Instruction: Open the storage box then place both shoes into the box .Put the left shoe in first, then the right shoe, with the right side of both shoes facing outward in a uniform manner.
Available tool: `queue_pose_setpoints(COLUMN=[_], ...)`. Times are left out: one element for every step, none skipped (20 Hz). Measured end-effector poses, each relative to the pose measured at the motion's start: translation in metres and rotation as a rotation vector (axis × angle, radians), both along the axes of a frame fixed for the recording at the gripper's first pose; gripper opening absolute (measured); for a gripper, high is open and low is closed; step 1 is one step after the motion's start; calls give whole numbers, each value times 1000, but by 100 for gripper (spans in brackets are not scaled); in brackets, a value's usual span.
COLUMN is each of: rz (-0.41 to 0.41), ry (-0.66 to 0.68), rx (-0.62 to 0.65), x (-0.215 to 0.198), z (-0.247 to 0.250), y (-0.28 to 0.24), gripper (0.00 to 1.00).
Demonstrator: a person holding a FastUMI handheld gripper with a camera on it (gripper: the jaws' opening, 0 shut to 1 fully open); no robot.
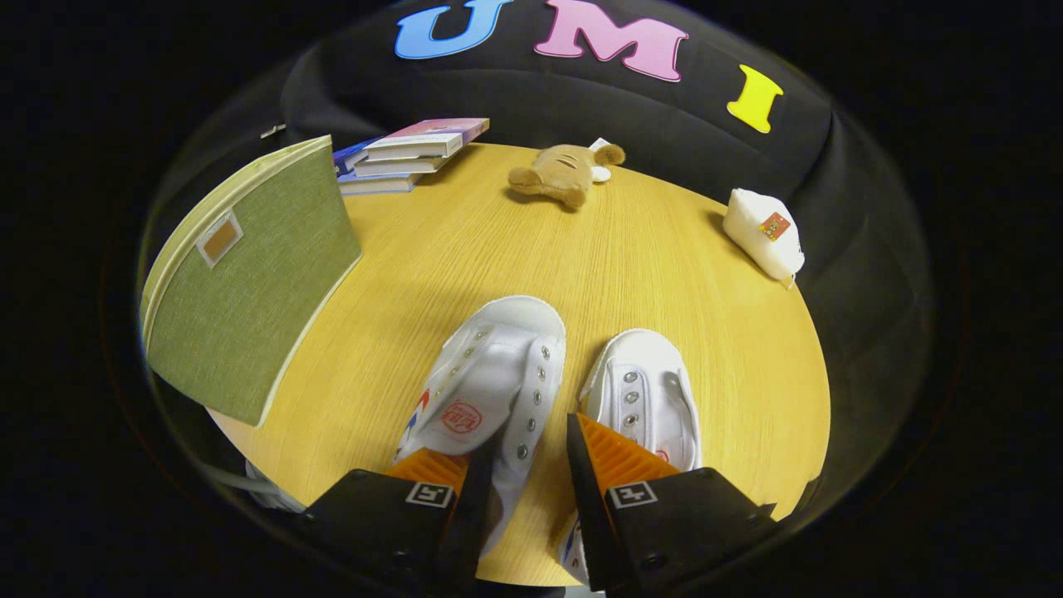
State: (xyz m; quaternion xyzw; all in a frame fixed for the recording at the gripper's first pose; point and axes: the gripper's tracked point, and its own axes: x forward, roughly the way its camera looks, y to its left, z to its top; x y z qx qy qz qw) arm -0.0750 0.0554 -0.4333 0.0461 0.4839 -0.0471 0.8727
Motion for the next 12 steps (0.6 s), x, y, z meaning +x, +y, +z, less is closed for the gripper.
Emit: queue_pose_setpoints(rz=[-8,-20,-41,-67,-93,-123,-152,-164,-162,-162,-162,-168], ry=[-3,3,9,5,1,-5,-12,-22,-27,-38,-49,-60], rx=[-4,-15,-34,-50,-29,7,45,60,57,56,64,79], x=[3,5,5,6,7,8,9,11,11,11,13,14], z=[-3,-6,-10,-8,-7,-6,-3,1,5,11,16,22], y=[0,-1,-4,-10,-11,-9,-6,-6,-7,-6,-4,-3], gripper=[46,40,29,26,13,9,6,6,5,5,5,5])
